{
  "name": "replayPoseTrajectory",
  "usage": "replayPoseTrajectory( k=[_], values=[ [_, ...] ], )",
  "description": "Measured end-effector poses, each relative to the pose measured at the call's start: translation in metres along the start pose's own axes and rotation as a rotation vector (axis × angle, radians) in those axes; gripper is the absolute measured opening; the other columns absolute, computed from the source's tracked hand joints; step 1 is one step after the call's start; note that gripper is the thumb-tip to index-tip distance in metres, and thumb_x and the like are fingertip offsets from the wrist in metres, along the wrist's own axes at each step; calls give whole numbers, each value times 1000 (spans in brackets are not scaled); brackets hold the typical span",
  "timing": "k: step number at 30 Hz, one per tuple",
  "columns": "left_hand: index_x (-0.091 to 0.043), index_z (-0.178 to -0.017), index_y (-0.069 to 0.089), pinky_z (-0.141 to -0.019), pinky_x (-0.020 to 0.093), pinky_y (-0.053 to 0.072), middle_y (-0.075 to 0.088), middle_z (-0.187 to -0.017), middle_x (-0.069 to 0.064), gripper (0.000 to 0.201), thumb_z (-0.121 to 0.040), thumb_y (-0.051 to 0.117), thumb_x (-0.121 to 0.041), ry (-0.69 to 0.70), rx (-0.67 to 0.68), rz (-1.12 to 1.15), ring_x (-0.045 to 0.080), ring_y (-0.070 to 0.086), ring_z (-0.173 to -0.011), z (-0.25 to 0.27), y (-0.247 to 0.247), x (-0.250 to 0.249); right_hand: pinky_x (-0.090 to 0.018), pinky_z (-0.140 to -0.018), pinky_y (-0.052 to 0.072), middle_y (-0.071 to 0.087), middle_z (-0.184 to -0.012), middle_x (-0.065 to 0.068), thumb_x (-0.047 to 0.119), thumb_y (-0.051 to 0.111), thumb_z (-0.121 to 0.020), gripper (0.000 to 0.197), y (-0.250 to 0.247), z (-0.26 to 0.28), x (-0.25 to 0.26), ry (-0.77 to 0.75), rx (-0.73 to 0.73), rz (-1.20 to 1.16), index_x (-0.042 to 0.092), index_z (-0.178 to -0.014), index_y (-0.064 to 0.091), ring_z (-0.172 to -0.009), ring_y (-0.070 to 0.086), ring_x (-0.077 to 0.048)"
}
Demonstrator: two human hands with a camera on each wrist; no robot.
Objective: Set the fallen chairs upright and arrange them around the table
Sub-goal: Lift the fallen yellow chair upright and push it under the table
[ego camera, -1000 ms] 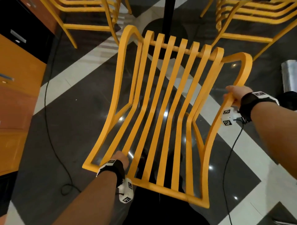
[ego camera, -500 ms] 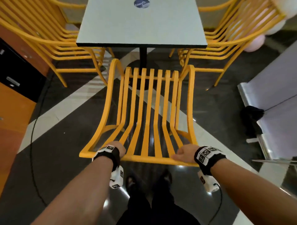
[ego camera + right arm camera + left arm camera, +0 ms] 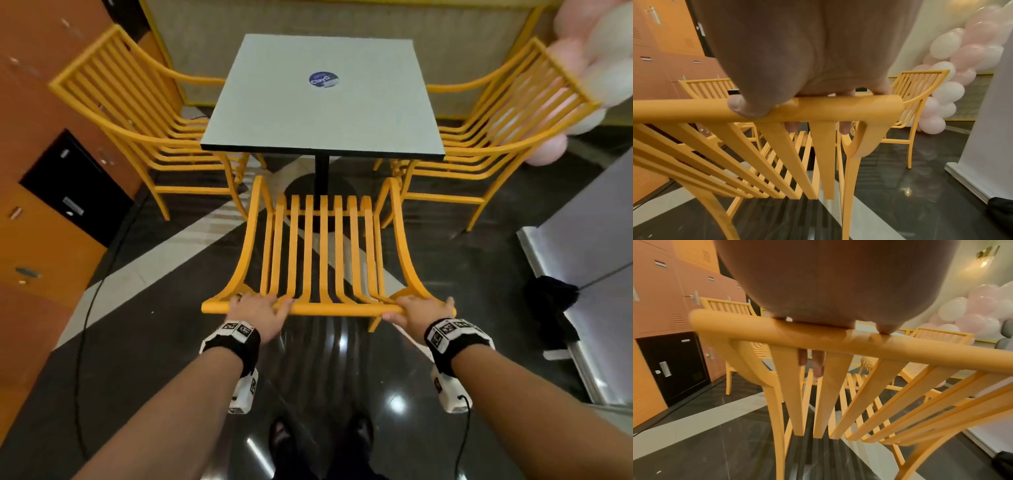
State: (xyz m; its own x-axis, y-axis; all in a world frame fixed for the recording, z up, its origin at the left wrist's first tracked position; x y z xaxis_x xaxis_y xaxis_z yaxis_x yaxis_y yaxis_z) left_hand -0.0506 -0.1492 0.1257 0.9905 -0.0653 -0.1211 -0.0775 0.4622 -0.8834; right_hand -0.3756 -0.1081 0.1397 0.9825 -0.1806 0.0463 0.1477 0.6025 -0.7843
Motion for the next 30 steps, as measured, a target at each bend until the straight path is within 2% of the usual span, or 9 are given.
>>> replayPoseTrajectory(
  k=[3, 6, 12, 14, 16, 18, 21, 25, 30],
  values=[
    [-32, -127, 52, -114, 61, 12, 57, -134, 1, 56, -92, 17, -60, -27, -68, -7, 30, 41, -133, -11, -15, 6, -74, -106, 16, 60, -124, 4, 82, 15, -77, 68, -19, -16, 6, 8, -47, -4, 39, -110, 54, -126, 49, -31],
    [-33, -132, 44, -114, 68, 6, 49, -141, 0, 42, -98, 21, -44, -43, -77, -16, 28, 34, -139, -29, -29, 5, -71, -107, 17, 57, -131, 2, 76, 19, -85, 63, -36, -32, 10, 25, -78, 5, 36, -120, 52, -131, 44, -32],
    [-34, -131, 42, -110, 74, 6, 46, -142, 1, 35, -99, 28, -36, -82, -5, -56, 31, 30, -140, -52, -48, 1, -68, -107, 24, 57, -128, -1, 72, 21, -88, 56, -53, -52, 2, -50, -41, -8, 32, -114, 52, -130, 43, -32],
    [-36, -128, 43, -108, 77, 5, 45, -140, -1, 32, -99, 30, -35, -112, 12, -50, 32, 28, -140, -53, -47, -2, -67, -105, 25, 55, -132, -2, 76, 14, -84, 65, -50, -53, -8, -58, -82, -4, 32, -117, 50, -131, 41, -33],
    [-38, -124, 44, -106, 79, 4, 45, -139, -3, 28, -99, 32, -34, -145, 17, -22, 32, 25, -142, -52, -49, -4, -62, -99, 35, 54, -132, -1, 78, 0, -72, 82, -43, -52, -17, -66, -160, -16, 33, -121, 48, -127, 43, -30],
    [-39, -122, 45, -106, 79, 5, 45, -140, -3, 26, -100, 33, -33, -155, 29, -7, 32, 24, -142, -53, -51, -6, -56, -92, 42, 53, -129, 1, 78, -4, -65, 87, -40, -53, -22, -94, -217, -36, 33, -121, 47, -123, 43, -27],
    [-38, -120, 46, -105, 79, 6, 44, -141, -2, 25, -100, 32, -34, -160, 44, 5, 32, 24, -142, -56, -54, -6, -57, -91, 41, 53, -127, 2, 76, 4, -72, 74, -44, -58, -22, -107, -200, -33, 35, -118, 46, -123, 41, -27],
    [-40, -120, 46, -105, 80, 7, 46, -137, -2, 24, -100, 34, -34, -147, 24, 12, 32, 27, -140, -72, -59, -4, -59, -94, 40, 53, -125, 4, 77, 3, -71, 74, -55, -72, -21, -101, -204, -51, 37, -117, 46, -123, 41, -26],
    [-39, -122, 48, -105, 80, 5, 47, -138, -2, 27, -99, 35, -35, -132, 31, 11, 31, 26, -141, -108, -83, 2, -58, -93, 41, 54, -127, 3, 70, 18, -85, 55, -80, -97, -4, -46, -167, -10, 37, -118, 48, -122, 42, -26]
  ],
)
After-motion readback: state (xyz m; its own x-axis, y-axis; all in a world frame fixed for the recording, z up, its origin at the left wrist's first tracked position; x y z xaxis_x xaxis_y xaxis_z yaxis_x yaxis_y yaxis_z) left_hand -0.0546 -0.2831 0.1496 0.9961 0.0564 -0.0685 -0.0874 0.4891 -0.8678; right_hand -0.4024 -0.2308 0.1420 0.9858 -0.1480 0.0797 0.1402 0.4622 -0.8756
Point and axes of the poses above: each hand's wrist, its own z-axis away from the middle knuckle, its own y-axis out of the palm, x = y × z, the point moved 2 cm from there along -z, towards the middle knuckle
